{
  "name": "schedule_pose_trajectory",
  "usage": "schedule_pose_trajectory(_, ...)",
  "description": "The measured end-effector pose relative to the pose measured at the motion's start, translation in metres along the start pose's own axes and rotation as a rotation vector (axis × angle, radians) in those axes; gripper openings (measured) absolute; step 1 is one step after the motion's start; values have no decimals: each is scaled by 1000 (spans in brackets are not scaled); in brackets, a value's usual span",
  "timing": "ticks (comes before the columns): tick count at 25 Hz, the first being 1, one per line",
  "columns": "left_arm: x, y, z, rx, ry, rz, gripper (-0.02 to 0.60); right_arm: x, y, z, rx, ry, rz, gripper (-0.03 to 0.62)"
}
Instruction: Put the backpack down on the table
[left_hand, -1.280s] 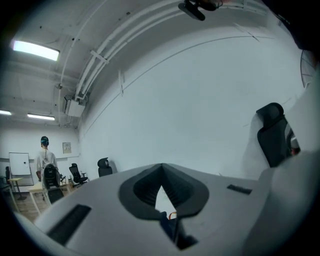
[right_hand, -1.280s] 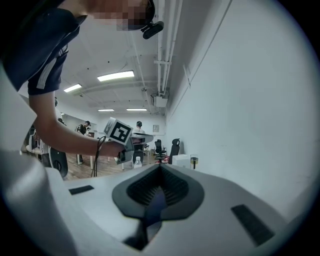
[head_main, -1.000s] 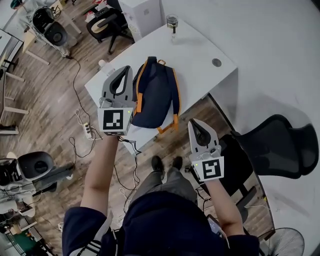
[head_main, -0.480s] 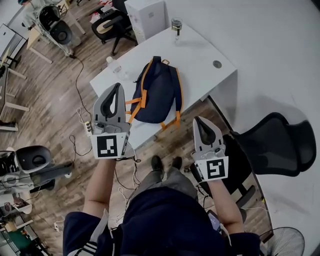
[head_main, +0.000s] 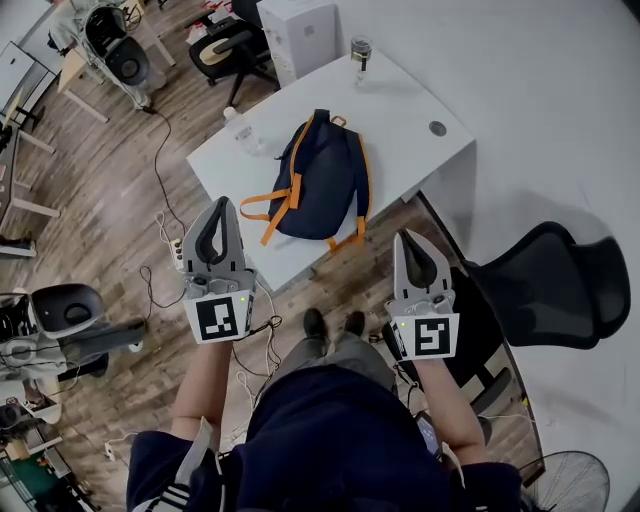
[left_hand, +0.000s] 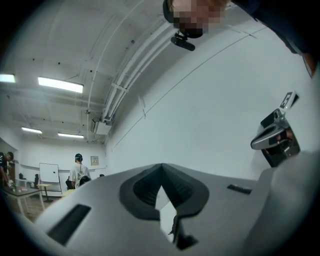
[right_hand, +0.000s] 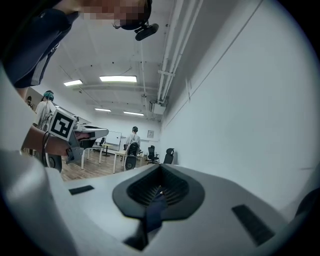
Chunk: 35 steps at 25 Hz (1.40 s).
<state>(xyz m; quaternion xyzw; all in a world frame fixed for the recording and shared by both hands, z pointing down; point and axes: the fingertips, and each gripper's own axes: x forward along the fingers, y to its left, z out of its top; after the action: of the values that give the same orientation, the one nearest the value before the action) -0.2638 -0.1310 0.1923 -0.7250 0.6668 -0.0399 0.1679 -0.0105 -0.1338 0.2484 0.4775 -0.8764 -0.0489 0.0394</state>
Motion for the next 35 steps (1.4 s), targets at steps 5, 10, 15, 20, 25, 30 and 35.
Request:
schedule_pose_trajectory(5, -23, 3, -13, -8, 27, 32, 3, -5, 5, 3, -4, -4, -12, -3)
schedule_pose_trajectory(10, -39, 5, -23, 4, 39, 41, 2, -10, 9, 3, -8, 4, -18, -3)
schedule_pose_trajectory(15, -46, 6, -25, -1, 41, 53, 3, -13, 9, 3, -3, 2, -36, -5)
schedule_pose_trajectory(20, -52, -3, -30, -56, 55, 57, 3, -12, 10, -4, -4, 25, -42, -6)
schedule_pose_trajectory(25, -55, -7, -33, -75, 66, 58, 3, -16, 9, -7, -33, 41, -48, -8)
schedule_pose_trajectory(30, -56, -10, -33, -79, 67, 60, 2, -15, 8, -8, -19, 46, -49, -8)
schedule_pose_trajectory(35, -60, -12, -35, -70, 65, 47, 3, -18, 8, -12, -28, 67, -51, -8)
